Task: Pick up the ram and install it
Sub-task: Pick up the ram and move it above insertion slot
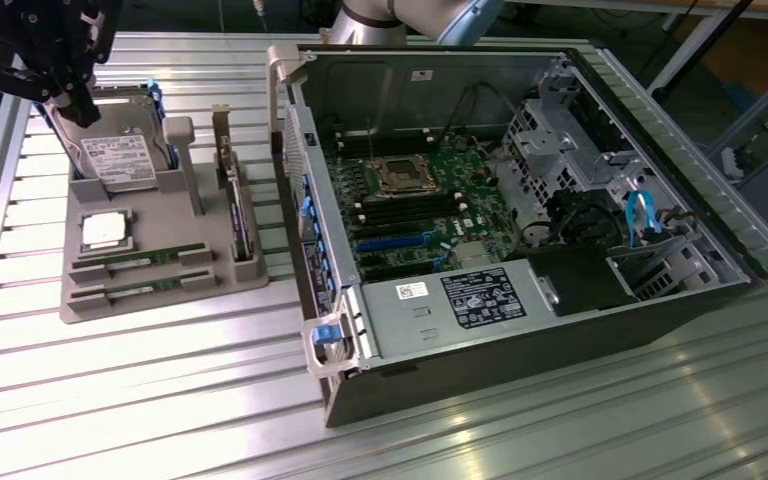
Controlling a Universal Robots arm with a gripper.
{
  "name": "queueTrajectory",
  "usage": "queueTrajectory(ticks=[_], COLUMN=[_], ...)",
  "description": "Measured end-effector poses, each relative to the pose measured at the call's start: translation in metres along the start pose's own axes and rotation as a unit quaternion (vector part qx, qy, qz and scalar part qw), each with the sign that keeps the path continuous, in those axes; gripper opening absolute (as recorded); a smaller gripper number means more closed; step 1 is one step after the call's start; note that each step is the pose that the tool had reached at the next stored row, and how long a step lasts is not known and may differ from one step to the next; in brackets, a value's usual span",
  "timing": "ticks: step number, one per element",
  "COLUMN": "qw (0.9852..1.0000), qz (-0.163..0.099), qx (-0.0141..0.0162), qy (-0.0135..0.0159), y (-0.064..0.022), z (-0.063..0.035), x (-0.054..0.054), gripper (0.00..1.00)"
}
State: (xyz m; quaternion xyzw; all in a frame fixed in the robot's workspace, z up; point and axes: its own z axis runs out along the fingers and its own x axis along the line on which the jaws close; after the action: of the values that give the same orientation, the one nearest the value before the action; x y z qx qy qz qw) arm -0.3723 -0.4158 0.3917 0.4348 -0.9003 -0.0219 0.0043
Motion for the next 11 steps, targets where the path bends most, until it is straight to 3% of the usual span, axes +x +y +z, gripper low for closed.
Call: queueTrajectory(ticks=[4, 9, 10, 11], qw=[0.9991, 0.9964, 0.9951, 0.9928], qz=[-0.043, -0.084, -0.099, -0.120], qx=[-0.0005, -0.0009, -0.0011, -0.0013], qy=[0.0018, 0.0036, 0.0042, 0.0051], y=[0.0000, 0.0000, 0.0000, 0.0000], z=[0.0000, 0.0000, 0.0000, 0.0000], x=[0.0000, 0.0000, 0.0000, 0.0000], gripper=[0.10, 0.10, 0.10, 0.10])
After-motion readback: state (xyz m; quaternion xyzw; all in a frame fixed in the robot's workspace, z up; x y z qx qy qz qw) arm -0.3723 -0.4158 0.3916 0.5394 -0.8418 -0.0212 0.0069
